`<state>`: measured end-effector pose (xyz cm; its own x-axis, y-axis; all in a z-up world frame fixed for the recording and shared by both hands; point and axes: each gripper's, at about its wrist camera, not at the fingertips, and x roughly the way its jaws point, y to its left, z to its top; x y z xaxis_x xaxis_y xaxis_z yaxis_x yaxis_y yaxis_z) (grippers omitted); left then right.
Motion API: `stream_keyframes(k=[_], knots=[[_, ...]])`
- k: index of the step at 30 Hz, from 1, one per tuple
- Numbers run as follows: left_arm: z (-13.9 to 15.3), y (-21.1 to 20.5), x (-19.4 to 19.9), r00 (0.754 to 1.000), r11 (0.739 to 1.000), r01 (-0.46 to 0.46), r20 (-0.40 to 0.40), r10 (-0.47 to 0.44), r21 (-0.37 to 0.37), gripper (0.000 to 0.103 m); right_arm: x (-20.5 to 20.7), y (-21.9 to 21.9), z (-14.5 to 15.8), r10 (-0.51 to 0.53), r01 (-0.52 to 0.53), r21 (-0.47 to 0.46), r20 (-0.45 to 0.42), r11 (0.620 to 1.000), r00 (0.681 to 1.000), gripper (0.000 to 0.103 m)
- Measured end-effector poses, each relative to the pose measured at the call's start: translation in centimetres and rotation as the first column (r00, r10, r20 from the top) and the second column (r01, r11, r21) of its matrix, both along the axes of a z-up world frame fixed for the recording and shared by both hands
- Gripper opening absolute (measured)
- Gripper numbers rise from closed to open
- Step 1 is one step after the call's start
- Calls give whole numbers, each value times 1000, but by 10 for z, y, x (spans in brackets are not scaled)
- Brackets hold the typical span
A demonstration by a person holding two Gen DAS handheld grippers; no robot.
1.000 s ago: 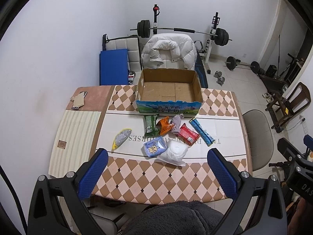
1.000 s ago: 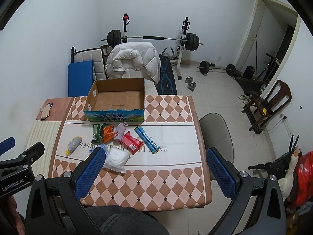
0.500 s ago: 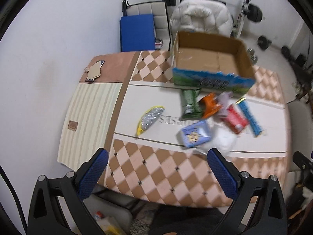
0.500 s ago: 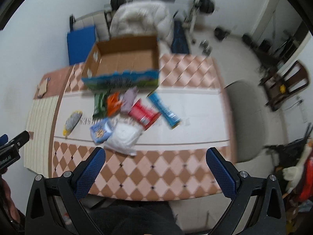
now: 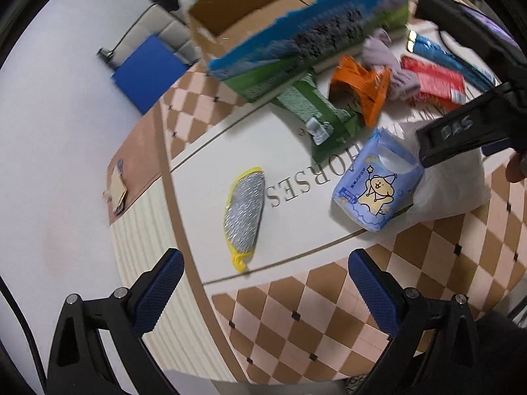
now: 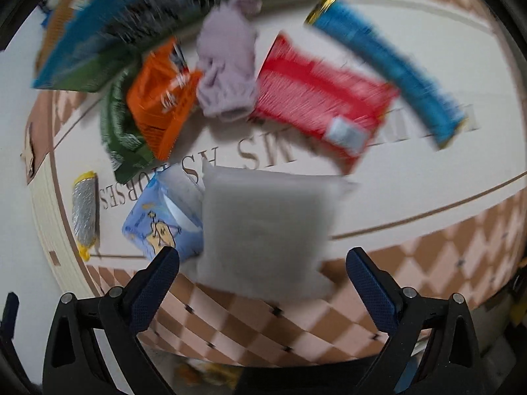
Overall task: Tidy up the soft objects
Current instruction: 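Grasp the white pouch with the right tool while the left tool grasps the blue cartoon packet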
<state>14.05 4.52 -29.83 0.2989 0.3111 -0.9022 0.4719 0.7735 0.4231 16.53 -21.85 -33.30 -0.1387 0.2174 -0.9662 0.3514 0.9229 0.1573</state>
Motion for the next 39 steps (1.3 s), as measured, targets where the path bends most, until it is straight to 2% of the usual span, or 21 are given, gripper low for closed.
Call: stream_keyframes(k=[3,7,10,14,17,20,24,26,27,28,29,31,34,37,39], knots=[[-12,-12,11,998,999,52,-26,-52,-10,102,-1,11,-14,33,-35,-52,-37,998,999,86],[-28,-38,22,985,988,149,-88,-151,-31,102,-10,14,-17,95,-98,-77,-48,992,994,81],[-44,-58,26,966,975,217,-134,-220,-40,102,-23,6,-19,140,-150,-141,-79,979,987,81],[-73,-87,27,926,947,321,-202,-318,-20,102,-43,-16,-23,120,-137,-159,-111,978,986,81],[-97,-104,27,895,921,390,-241,-374,20,102,-53,-26,-25,94,-108,-137,-103,985,990,83],[-115,-110,33,886,920,390,-283,-367,29,102,-62,-29,-33,69,-77,-85,-95,993,993,87],[-132,-105,46,906,962,272,-339,-254,3,101,-70,-19,-42,40,-46,-65,-86,997,996,91],[-136,-91,51,913,990,137,-384,-138,-30,81,-72,-20,-45,21,-26,-59,-81,998,997,91],[-139,-82,56,909,998,50,-411,-62,-39,81,-72,-20,-44,14,-19,-61,-79,998,997,91],[-142,-69,60,896,996,-62,-444,29,-61,81,-72,-17,-47,10,-15,-65,-75,998,997,91],[-144,-59,62,877,985,-150,-472,92,-87,81,-70,-16,-48,9,-15,-72,-75,997,997,91],[-151,-35,64,825,939,-319,-526,207,-130,81,-65,-6,-47,13,-21,-94,-88,995,996,91],[-161,-11,62,784,886,-435,-552,283,-163,80,-66,15,-56,29,-42,-127,-105,991,994,91],[-159,-3,62,794,867,-457,-530,297,-200,80,-72,36,-64,51,-71,-172,-121,982,991,91],[-157,-2,60,814,876,-438,-502,291,-203,80,-76,50,-67,41,-64,-190,-123,980,992,91]])
